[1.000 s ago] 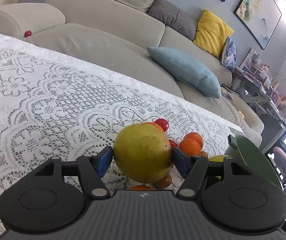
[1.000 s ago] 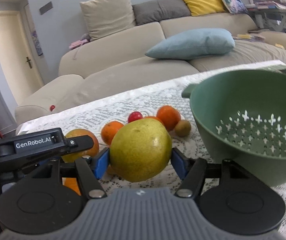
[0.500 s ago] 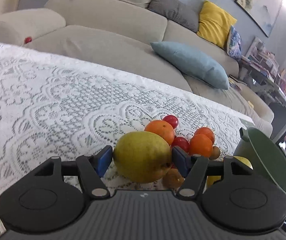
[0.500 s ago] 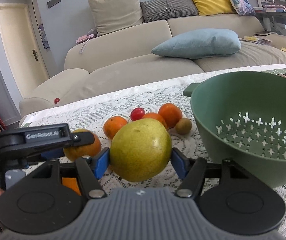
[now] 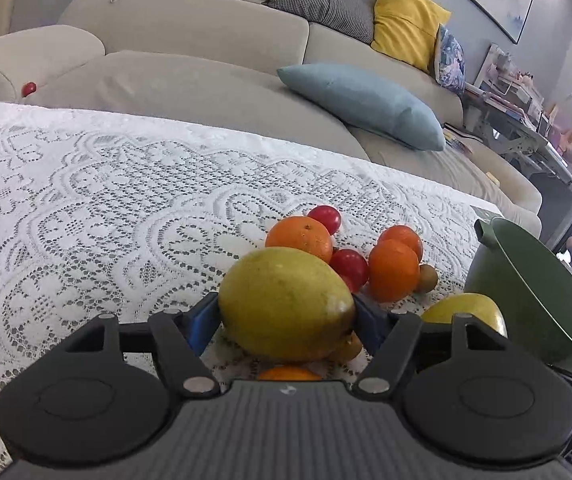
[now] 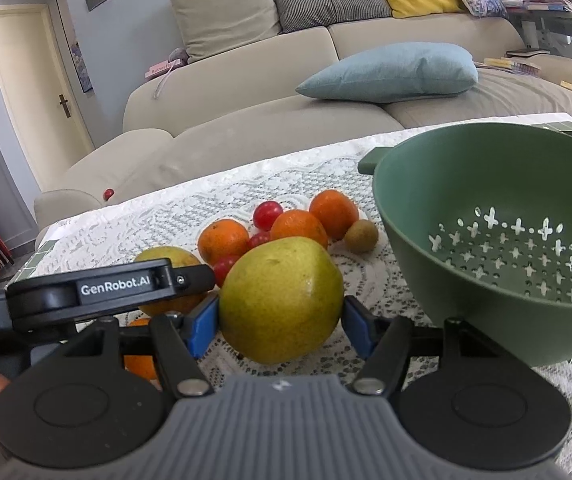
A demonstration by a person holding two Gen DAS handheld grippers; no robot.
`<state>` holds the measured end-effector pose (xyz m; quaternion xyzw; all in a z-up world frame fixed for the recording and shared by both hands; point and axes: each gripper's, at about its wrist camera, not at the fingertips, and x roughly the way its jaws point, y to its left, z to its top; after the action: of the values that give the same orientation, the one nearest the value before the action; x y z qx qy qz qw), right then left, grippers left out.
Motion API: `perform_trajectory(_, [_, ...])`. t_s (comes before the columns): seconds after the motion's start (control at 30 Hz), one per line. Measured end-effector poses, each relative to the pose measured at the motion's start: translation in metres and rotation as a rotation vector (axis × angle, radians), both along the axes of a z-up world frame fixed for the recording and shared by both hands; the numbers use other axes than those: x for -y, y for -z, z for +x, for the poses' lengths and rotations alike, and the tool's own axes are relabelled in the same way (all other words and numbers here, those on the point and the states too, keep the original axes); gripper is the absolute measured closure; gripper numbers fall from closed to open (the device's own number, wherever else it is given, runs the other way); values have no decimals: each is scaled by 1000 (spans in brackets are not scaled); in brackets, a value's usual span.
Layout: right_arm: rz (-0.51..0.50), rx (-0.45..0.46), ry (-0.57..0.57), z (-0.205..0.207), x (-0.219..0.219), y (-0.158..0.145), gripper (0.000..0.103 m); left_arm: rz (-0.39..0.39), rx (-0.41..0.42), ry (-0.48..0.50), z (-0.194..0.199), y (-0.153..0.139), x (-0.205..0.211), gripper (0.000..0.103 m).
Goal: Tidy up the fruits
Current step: 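Lift both pears and carry them toward the green colander, then lower both pears into the green colander and open both grippers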
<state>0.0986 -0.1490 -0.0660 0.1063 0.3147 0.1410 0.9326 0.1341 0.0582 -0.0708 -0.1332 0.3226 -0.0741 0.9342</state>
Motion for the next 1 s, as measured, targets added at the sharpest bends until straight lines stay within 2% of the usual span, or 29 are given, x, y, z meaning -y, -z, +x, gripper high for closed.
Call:
perform_trajectory(0.1, [-1, 9, -7, -1, 0, -3, 40, 11, 19, -12, -4, -4, 0, 24])
perform_trajectory(0.4, [-7, 91, -77, -13, 0, -29, 40, -61, 63, -32, -23, -37, -12, 24])
perform_trajectory(0.53, [-23, 122, -100, -15, 11, -50, 40, -29, 43, -21, -28, -59, -3, 24])
perform_trajectory(0.8, [-73, 101, -164, -4, 52, -83, 40, -16, 71, 83, -35, -94, 36, 24])
perform_trajectory(1.0, [-135, 82, -210, 9, 81, -98, 40, 15, 75, 157, -26, -108, 71, 24])
